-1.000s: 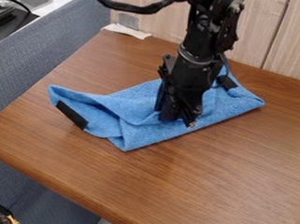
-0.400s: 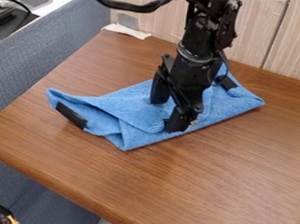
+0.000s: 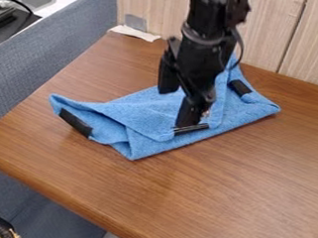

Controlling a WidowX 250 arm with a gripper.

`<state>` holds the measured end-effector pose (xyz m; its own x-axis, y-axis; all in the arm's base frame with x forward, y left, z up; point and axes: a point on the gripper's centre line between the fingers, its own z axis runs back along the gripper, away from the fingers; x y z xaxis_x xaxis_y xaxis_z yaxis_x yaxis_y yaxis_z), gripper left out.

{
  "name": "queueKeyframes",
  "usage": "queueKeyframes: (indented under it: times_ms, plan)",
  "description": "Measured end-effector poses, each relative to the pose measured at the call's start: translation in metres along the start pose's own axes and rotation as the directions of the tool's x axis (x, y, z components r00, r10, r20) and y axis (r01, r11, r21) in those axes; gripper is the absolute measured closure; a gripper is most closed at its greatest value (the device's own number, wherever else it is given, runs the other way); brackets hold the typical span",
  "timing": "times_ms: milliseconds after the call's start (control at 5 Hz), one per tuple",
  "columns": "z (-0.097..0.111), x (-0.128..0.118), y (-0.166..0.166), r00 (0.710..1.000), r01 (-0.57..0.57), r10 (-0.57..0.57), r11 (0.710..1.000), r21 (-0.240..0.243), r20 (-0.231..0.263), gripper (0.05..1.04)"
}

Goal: Fold the cloth from top left to bottom right

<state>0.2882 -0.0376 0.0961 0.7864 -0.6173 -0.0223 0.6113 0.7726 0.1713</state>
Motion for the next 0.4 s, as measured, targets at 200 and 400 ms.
queueKeyframes:
  times_ms: [200, 400]
  plan:
    - [0.0148, -0.0097, 0.0070, 1.000, -0.020, 0.022, 0.998, -0.062, 0.021, 0.083]
    - [0.0156, -0.0093, 0.0066, 1.000, -0.013, 0.015, 0.998, -0.065, 0.024, 0.083]
